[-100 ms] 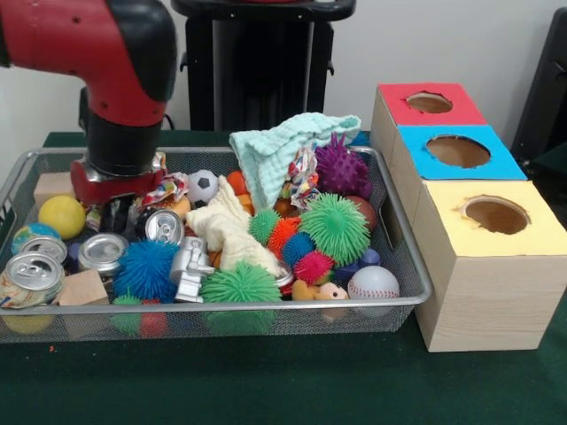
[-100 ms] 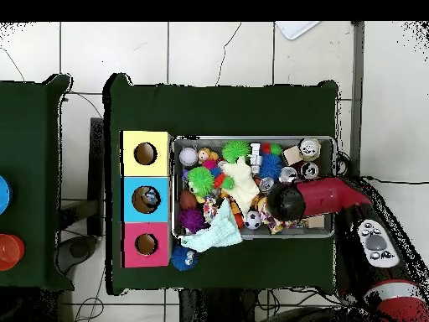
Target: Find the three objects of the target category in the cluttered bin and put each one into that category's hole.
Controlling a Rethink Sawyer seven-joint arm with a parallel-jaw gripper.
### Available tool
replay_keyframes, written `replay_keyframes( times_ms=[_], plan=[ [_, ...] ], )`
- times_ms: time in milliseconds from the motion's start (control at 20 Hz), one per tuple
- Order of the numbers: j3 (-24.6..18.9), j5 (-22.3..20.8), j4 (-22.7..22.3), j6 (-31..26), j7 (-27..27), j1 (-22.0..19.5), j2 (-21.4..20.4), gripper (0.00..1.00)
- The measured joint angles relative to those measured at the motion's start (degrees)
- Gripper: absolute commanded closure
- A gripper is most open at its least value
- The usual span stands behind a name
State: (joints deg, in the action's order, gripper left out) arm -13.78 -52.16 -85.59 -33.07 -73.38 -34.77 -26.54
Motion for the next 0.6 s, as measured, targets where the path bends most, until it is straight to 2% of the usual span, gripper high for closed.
replay_keyframes(
  times_ms=[250, 600],
  plan=[
    [1.87, -0.65, -0.67, 1.73, 0.00, 4.01, -0.11, 1.00],
    [2.52, 0.36, -1.77, 1.78, 0.00, 4.10, -0.10, 1.00]
  ],
)
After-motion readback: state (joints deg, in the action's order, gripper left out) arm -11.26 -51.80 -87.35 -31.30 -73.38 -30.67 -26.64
